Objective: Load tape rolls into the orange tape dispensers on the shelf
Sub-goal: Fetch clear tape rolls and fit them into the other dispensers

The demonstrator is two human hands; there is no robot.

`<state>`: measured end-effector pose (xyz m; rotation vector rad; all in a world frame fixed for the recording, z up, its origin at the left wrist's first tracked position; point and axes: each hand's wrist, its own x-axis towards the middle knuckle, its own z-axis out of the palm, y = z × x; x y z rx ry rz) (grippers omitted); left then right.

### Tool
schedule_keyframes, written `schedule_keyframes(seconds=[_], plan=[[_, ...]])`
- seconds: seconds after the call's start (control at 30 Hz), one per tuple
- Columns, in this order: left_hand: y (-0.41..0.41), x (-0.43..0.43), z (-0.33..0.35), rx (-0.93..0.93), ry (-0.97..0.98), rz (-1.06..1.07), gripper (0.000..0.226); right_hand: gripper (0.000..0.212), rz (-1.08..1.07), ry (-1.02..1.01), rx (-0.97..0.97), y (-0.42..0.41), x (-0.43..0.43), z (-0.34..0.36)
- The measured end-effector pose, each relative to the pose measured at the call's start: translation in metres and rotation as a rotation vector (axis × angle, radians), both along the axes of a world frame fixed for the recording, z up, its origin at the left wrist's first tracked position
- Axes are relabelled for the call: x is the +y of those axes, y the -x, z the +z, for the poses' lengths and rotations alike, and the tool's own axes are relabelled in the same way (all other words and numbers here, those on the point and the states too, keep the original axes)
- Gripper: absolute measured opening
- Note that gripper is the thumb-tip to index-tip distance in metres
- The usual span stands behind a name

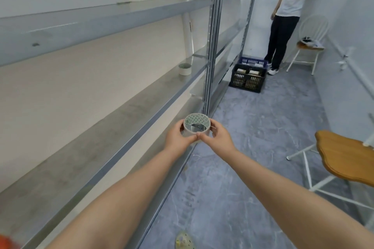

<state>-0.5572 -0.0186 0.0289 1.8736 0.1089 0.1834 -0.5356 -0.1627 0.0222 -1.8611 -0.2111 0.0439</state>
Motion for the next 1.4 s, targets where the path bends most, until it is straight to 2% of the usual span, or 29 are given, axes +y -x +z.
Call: schedule_keyframes(seconds=[0.17, 0.3, 0.43, 0.6, 0.83, 0.93, 1.03, 1.2, 1.4], plan=[[-0.069, 0.004, -0.004, -0.006, 0.008, -0.012, 0.055, 0.043, 0.015, -0.003, -0.029, -0.067, 0.003, -0.002], [-0.124, 0.015, 0.002, -0.017, 0.014, 0.015, 0.052, 0.051, 0.029, 0.034, -0.034, -0.128, 0.013, 0.003], [-0.18, 0.034, 0.008, -0.013, 0.047, 0.009, 0.049, 0.051, 0.052, 0.044, -0.049, -0.185, 0.03, 0.011], [-0.243, 0.056, 0.013, -0.021, 0.039, 0.02, 0.063, 0.045, 0.067, 0.014, -0.068, -0.247, 0.049, 0.018], [-0.304, 0.062, 0.011, -0.001, 0.064, 0.012, 0.06, 0.043, 0.084, -0.03, -0.068, -0.31, 0.059, 0.016], [-0.326, 0.059, 0.008, 0.02, 0.097, 0.022, 0.07, 0.044, 0.084, -0.052, -0.048, -0.337, 0.058, 0.013], [-0.357, 0.054, 0.001, 0.036, 0.067, 0.026, 0.068, 0.047, 0.108, -0.053, -0.03, -0.373, 0.053, 0.006], [-0.426, 0.04, 0.0, 0.08, 0.081, 0.126, 0.068, 0.049, 0.181, -0.028, -0.026, -0.45, 0.037, 0.004], [-0.519, 0.003, 0.014, 0.097, 0.102, 0.284, 0.056, 0.051, 0.336, 0.031, -0.062, -0.56, 0.004, 0.024]])
